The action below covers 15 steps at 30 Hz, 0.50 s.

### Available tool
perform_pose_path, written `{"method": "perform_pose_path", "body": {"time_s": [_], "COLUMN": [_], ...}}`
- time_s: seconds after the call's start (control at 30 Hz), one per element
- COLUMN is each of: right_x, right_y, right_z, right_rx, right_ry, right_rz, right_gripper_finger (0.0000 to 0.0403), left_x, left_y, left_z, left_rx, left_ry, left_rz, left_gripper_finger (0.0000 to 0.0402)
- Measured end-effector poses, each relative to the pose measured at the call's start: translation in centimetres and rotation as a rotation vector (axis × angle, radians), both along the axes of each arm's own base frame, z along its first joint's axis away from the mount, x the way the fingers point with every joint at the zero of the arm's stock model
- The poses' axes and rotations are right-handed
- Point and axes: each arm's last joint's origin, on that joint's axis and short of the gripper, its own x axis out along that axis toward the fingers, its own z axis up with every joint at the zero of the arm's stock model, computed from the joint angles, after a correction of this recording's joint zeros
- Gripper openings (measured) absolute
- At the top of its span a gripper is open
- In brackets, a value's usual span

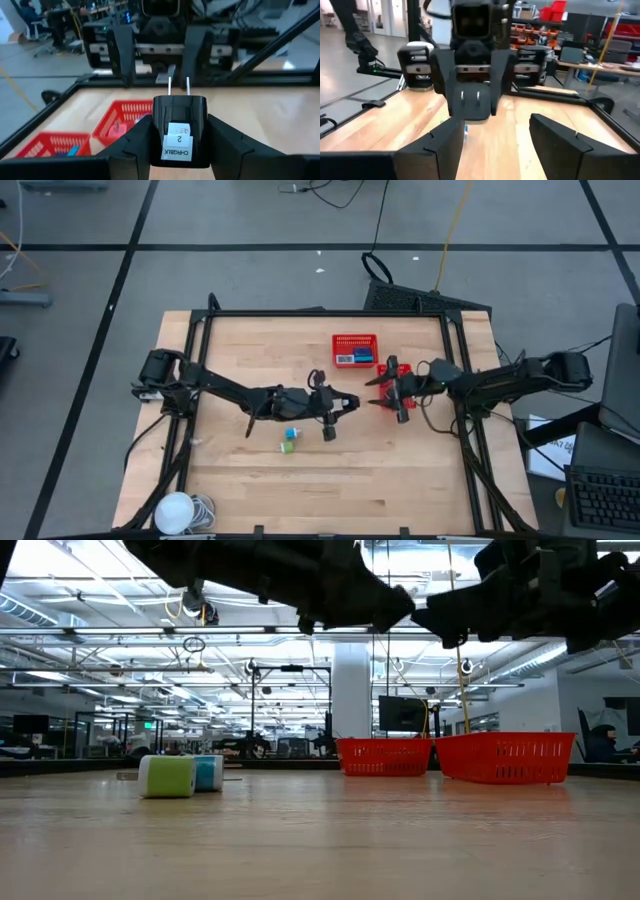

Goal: Pick & Place Office items
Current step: Put the black charger adapter into the bottom red bin

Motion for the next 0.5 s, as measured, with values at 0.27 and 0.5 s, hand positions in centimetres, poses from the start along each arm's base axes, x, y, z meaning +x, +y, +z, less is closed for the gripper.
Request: {"method": "perform_pose_path", "body": {"time_s": [0.27,0.5], "right_x": [2.3,3.2], "right_y": [1.3,1.5], "right_z": [0.1,0.0], "right_rx": [-0.017,-0.03], "right_ry": [-0.013,-0.036], "right_rz": [0.066,0.056], "right_gripper_finger": [0.0212,0.0198], "left_x": [0.2,0.1], "left_y": [0.7,0.6], "left_z": [0.4,0.1], "left_rx": [-0.02,-0.022], "left_ry": [-0.047,-0.026], "left_rz": [-0.024,-0.014], "left_gripper_finger": [0.0146,0.0146]}}
